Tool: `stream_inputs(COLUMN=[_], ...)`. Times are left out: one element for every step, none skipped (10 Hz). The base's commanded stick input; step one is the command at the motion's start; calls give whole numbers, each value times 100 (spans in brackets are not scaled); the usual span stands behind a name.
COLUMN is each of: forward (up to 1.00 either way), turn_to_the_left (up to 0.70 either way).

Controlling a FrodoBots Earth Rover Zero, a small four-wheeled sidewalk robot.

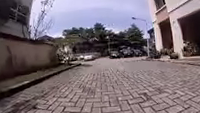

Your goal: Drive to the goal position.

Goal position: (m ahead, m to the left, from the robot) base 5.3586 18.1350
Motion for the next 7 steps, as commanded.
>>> stream_inputs(forward=[50,50,50,50,50,50,50], turn_to_the_left=[0,0,0,0,0,0,0])
